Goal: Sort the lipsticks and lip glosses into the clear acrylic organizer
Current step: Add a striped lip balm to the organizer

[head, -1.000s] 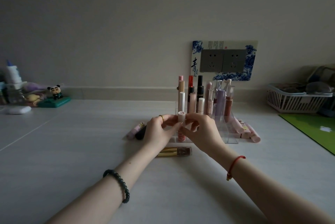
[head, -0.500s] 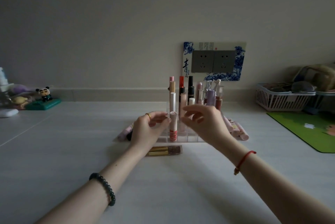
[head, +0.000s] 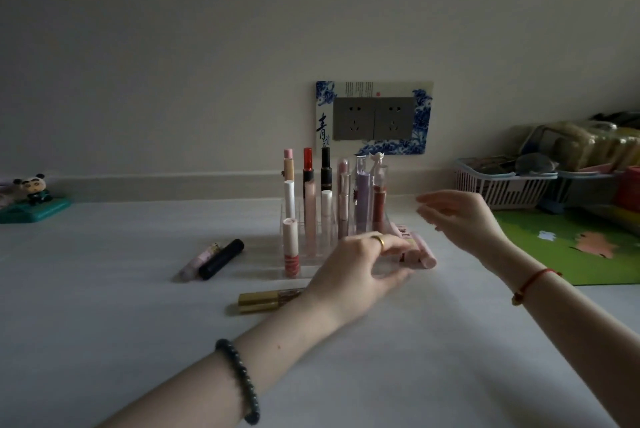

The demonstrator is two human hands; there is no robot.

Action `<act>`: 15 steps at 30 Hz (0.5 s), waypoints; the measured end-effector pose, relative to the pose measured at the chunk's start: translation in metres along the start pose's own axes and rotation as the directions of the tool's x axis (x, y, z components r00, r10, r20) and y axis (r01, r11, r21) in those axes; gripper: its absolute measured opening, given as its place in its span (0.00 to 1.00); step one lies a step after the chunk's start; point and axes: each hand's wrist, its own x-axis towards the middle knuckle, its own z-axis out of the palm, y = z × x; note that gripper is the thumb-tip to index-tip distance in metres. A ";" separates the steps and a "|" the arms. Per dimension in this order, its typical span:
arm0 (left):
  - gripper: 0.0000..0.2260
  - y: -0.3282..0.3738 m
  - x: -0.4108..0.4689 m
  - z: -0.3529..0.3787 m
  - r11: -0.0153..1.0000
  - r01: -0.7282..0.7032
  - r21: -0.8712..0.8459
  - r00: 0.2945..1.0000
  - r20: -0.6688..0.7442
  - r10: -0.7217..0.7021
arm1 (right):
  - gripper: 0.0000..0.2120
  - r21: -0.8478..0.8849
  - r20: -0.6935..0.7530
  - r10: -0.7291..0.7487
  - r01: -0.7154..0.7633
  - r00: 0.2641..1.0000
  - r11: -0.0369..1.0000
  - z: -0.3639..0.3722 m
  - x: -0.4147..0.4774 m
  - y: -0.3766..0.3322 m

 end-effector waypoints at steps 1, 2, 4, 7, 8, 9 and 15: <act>0.14 0.000 0.005 0.008 1.000 -0.015 0.028 1.000 0.005 0.015 | 0.11 -0.021 0.024 0.002 -0.001 1.000 1.000 0.001 0.001 0.006; 0.14 0.000 0.009 0.015 0.998 -0.023 0.052 1.000 0.005 0.023 | 0.11 -0.043 0.051 0.003 0.000 0.999 0.999 0.003 0.002 0.012; 0.13 -0.004 0.019 0.028 0.990 -0.023 0.136 1.000 0.017 0.021 | 0.11 -0.090 0.107 -0.001 0.010 0.994 0.996 0.010 0.005 0.019; 0.15 -0.012 0.031 0.041 0.934 -0.037 0.356 0.998 0.062 0.016 | 0.12 -0.129 0.190 -0.012 0.037 0.982 0.991 0.022 0.013 0.023; 0.15 -0.014 0.034 0.045 0.910 -0.047 0.412 0.997 0.069 0.020 | 0.13 -0.135 0.215 -0.011 0.041 0.976 0.990 0.026 0.016 0.024; 0.15 -0.017 0.037 0.048 0.888 -0.055 0.457 0.997 0.068 0.027 | 0.14 -0.139 0.237 -0.012 0.046 0.971 0.989 0.029 0.018 0.024; 0.12 -0.021 0.045 0.058 0.786 -0.038 0.617 0.999 0.007 0.042 | 0.13 -0.093 0.316 0.017 0.013 0.949 0.996 0.041 0.026 0.032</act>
